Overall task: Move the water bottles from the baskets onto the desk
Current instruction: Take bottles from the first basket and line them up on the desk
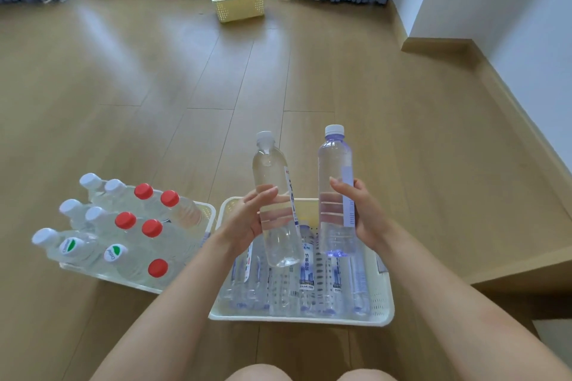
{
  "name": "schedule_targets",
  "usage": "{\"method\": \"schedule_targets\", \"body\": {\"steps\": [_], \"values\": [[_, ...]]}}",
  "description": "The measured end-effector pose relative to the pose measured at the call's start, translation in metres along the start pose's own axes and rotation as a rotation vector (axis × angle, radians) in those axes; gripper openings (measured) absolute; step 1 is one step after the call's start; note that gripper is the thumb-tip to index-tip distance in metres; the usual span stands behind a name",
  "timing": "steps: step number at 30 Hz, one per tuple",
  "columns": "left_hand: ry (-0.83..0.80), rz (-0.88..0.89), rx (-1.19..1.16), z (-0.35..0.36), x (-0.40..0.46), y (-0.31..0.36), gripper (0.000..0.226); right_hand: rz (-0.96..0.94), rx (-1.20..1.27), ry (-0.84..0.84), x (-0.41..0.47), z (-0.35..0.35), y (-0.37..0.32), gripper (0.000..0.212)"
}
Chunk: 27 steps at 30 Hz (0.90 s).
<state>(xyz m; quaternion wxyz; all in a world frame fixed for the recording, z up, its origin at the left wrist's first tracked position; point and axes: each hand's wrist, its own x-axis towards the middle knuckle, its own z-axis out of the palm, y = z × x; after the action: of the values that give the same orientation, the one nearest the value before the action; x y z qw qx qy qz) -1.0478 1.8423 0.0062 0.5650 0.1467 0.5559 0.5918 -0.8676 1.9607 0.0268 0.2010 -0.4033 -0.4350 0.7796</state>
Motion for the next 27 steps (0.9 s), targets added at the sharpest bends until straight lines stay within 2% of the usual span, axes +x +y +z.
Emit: {"method": "schedule_targets", "body": {"steps": [5, 8, 13, 17, 19, 23, 27], "values": [[0.001, -0.01, 0.019, 0.027, -0.007, 0.057, 0.034, 0.002, 0.008, 0.022, -0.008, 0.013, -0.06, 0.044], [-0.015, -0.008, 0.026, 0.051, -0.023, 0.106, 0.039, 0.016, 0.022, 0.054, -0.028, 0.024, -0.109, 0.033], [-0.028, -0.015, 0.03, 0.104, -0.067, 0.206, 0.033, 0.018, 0.045, 0.075, -0.083, 0.05, -0.214, 0.025], [-0.04, -0.035, 0.045, 0.154, -0.117, 0.294, 0.025, 0.013, 0.067, 0.116, -0.143, 0.072, -0.307, 0.027], [-0.058, -0.04, 0.064, 0.179, -0.145, 0.338, 0.029, 0.007, 0.083, 0.135, -0.176, 0.082, -0.355, 0.022], [-0.114, -0.038, 0.112, 0.227, -0.198, 0.419, 0.041, -0.024, 0.102, 0.164, -0.241, 0.1, -0.441, 0.033], [-0.16, -0.007, 0.149, 0.265, -0.236, 0.472, 0.021, -0.084, 0.107, 0.223, -0.298, 0.114, -0.495, 0.05]]}}
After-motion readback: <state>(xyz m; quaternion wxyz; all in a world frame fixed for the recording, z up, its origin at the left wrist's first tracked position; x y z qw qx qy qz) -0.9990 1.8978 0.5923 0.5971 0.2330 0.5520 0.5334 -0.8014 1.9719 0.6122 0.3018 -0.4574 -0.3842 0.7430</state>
